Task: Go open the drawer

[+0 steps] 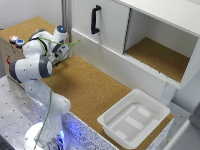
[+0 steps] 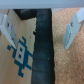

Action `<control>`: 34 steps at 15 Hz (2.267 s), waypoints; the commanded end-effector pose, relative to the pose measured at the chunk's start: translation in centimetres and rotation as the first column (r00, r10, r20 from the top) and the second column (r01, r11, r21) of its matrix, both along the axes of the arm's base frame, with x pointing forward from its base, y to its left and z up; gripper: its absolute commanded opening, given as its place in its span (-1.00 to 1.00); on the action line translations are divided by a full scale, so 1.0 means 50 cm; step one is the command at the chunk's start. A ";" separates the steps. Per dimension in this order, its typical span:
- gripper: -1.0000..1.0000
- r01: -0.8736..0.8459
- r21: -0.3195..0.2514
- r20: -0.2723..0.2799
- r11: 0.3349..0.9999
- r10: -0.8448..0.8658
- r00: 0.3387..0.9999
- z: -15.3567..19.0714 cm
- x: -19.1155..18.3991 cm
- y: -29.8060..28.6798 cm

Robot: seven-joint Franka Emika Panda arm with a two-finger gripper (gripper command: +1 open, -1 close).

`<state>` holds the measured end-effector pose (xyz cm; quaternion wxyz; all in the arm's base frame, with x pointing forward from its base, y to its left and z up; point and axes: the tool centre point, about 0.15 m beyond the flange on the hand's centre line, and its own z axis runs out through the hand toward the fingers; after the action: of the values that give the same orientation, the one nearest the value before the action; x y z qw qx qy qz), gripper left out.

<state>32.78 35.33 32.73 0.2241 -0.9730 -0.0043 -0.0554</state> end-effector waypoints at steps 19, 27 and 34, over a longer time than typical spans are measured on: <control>-1.00 -0.100 0.097 -0.027 0.990 0.104 0.994 -0.074 0.048 0.023; -1.00 -0.052 0.101 -0.032 0.993 0.056 0.998 -0.084 0.030 -0.040; -1.00 -0.038 0.094 -0.030 0.995 0.041 0.999 -0.089 0.010 -0.131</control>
<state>34.96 33.64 29.64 0.2490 -0.9680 -0.0159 -0.0272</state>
